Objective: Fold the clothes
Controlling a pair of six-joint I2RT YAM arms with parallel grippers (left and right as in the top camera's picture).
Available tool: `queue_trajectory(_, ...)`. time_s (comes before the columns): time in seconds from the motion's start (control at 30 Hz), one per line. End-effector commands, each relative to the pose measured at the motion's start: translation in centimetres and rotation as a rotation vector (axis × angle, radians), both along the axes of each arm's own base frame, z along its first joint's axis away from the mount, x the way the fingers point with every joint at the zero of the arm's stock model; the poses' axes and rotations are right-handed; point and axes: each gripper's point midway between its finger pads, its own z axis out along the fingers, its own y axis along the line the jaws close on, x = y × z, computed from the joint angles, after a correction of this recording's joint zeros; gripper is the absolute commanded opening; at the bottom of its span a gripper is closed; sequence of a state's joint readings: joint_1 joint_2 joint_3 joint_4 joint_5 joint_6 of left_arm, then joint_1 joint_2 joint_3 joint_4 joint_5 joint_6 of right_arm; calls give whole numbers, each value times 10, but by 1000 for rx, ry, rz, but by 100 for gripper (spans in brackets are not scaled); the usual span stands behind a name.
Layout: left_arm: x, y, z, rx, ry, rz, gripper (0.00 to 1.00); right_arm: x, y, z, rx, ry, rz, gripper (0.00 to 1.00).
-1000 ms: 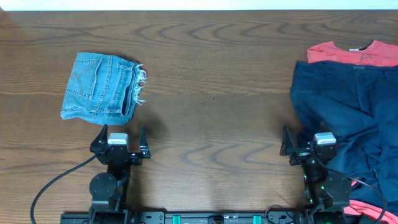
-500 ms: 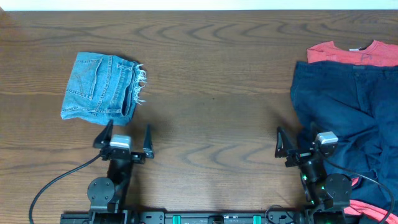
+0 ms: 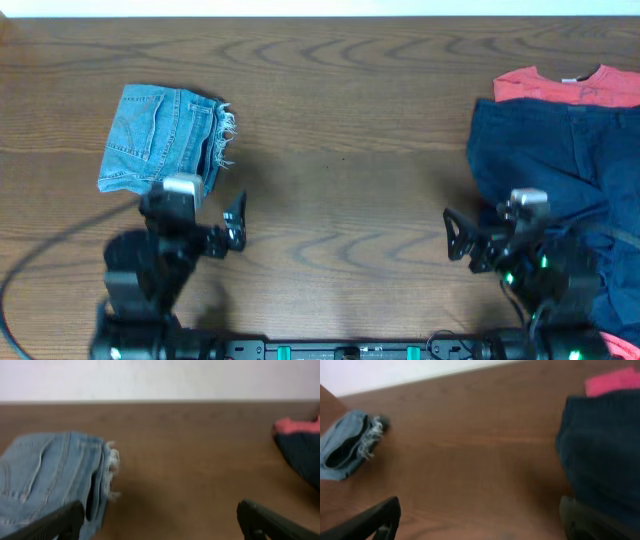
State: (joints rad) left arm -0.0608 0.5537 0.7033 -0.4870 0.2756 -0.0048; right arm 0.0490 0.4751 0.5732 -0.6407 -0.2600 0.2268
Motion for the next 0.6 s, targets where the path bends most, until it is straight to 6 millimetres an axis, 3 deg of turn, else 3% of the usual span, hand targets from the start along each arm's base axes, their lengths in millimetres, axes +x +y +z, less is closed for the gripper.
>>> queue_trajectory(0.0,17,-4,20,-13,96,-7,98,17,-4,6,-26,119,-19,99)
queue_trajectory(0.2,42,-5,26,5,381,-3,98,54,-4,-5,-75,398,22,99)
queue_trajectory(0.33,56,-5,19,22,518,1,98,80,0,-19,-76,540,49,99)
queue_trajectory(0.43,63,-5,9,28,559,2,98,87,7,-34,-42,626,80,99)
queue_trajectory(0.5,68,4,1,76,572,31,98,90,12,-41,-17,656,104,99)
queue_trajectory(0.57,75,26,-6,161,578,129,98,90,12,-48,-6,684,99,99)
